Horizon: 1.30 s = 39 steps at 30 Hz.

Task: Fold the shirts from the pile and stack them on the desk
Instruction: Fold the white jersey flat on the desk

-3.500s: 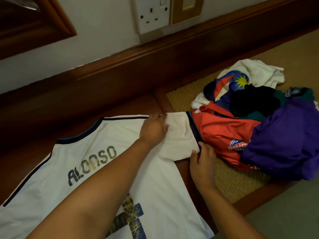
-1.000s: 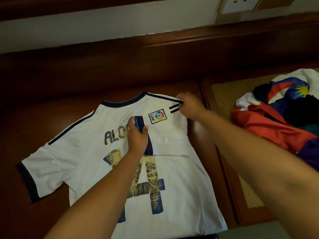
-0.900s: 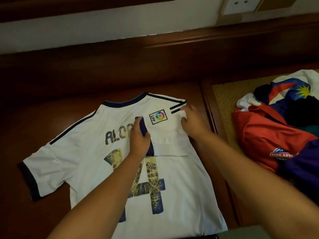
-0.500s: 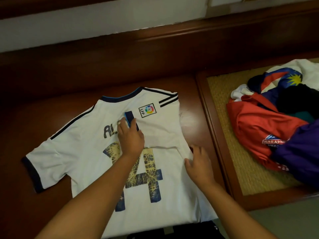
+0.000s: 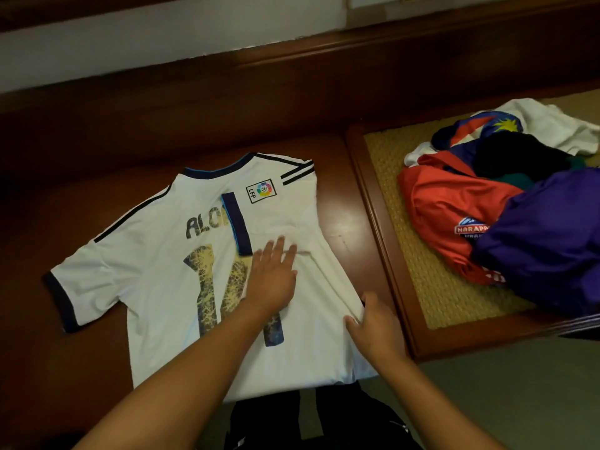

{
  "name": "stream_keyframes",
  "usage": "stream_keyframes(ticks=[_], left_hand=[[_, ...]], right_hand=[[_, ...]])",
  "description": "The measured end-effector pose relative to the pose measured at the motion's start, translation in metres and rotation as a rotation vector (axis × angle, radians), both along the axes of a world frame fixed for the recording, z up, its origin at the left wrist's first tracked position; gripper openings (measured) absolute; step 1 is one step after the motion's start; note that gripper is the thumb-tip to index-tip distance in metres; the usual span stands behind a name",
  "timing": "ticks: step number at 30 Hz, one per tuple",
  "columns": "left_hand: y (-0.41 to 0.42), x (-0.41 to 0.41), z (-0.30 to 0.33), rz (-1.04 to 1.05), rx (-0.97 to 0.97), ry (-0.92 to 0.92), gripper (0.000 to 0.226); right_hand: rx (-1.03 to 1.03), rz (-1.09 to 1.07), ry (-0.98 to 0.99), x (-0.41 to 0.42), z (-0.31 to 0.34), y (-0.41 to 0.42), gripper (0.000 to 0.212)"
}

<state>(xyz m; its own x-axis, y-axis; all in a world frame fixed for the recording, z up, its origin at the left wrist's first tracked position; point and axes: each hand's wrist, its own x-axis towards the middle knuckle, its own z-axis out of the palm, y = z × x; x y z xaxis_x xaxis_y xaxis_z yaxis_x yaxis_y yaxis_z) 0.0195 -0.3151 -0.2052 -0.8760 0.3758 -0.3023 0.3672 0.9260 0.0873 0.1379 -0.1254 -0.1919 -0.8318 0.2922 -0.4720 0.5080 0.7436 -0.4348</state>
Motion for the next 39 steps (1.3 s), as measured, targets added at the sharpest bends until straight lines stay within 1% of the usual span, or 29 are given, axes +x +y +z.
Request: stream_keyframes(ticks=[3, 6, 9, 11, 14, 16, 18, 20, 21, 22, 25, 27, 29, 30, 32, 33, 34, 36, 38, 39], left_hand=[[0.011, 0.029, 0.004, -0.137, 0.017, -0.038, 0.056], [0.021, 0.056, 0.005, -0.232, 0.042, -0.067, 0.053], [0.030, 0.079, 0.006, -0.292, 0.055, -0.064, 0.051], [0.034, 0.090, 0.003, -0.286, 0.065, -0.045, 0.052], [0.040, 0.097, -0.001, -0.227, 0.084, 0.036, 0.052], [0.046, 0.101, -0.001, -0.151, 0.103, 0.112, 0.045], [0.051, 0.103, -0.002, -0.072, 0.137, 0.122, 0.035], [0.055, 0.104, -0.007, -0.039, 0.157, 0.103, 0.031], [0.057, 0.103, -0.009, -0.020, 0.180, 0.091, 0.031], [0.060, 0.102, -0.011, 0.014, 0.218, 0.076, 0.032], [0.071, 0.097, -0.014, 0.172, 0.354, 0.048, 0.031], [0.080, 0.091, -0.016, 0.300, 0.395, 0.023, 0.035], [0.086, 0.084, -0.021, 0.414, 0.405, -0.020, 0.043], [0.089, 0.081, -0.023, 0.438, 0.394, -0.029, 0.045], [0.093, 0.079, -0.023, 0.428, 0.348, -0.030, 0.040], [0.095, 0.078, -0.023, 0.425, 0.357, -0.034, 0.034], [0.095, 0.077, -0.022, 0.440, 0.410, -0.047, 0.027], [0.094, 0.077, -0.015, 0.523, 0.619, -0.082, 0.018], [0.090, 0.081, -0.007, 0.621, 0.850, -0.119, 0.015], [0.087, 0.082, -0.004, 0.671, 0.952, -0.155, 0.015]], right_hand=[[0.013, -0.046, 0.003, 0.034, 0.000, 0.002, 0.027], [0.047, -0.107, 0.025, 0.066, -0.003, 0.000, 0.020], [0.046, -0.218, 0.062, 0.094, -0.007, -0.003, 0.016], [0.027, -0.283, 0.108, 0.111, -0.011, -0.007, 0.011], [-0.111, -0.430, 0.181, 0.128, -0.023, -0.013, 0.011], [-0.202, -0.521, 0.251, 0.133, -0.033, -0.012, 0.012], [-0.319, -0.623, 0.247, 0.134, -0.040, -0.011, 0.021], [-0.516, -0.673, 0.191, 0.137, -0.044, -0.013, 0.033], [-0.581, -0.658, 0.170, 0.140, -0.044, -0.014, 0.037], [-0.609, -0.633, 0.156, 0.142, -0.046, -0.013, 0.035], [-0.617, -0.554, 0.178, 0.150, -0.053, -0.009, 0.012], [-0.622, -0.524, 0.229, 0.156, -0.057, -0.007, 0.010], [-0.577, -0.473, 0.283, 0.161, -0.057, -0.008, 0.008], [-0.539, -0.450, 0.305, 0.164, -0.058, -0.010, 0.005], [-0.465, -0.405, 0.343, 0.171, -0.060, -0.016, 0.006], [-0.448, -0.388, 0.362, 0.175, -0.061, -0.019, 0.007], [-0.437, -0.373, 0.379, 0.178, -0.061, -0.021, 0.007], [-0.413, -0.337, 0.404, 0.186, -0.058, -0.024, 0.011], [-0.356, -0.277, 0.445, 0.195, -0.055, -0.028, 0.015], [-0.310, -0.244, 0.467, 0.199, -0.053, -0.031, 0.020]])
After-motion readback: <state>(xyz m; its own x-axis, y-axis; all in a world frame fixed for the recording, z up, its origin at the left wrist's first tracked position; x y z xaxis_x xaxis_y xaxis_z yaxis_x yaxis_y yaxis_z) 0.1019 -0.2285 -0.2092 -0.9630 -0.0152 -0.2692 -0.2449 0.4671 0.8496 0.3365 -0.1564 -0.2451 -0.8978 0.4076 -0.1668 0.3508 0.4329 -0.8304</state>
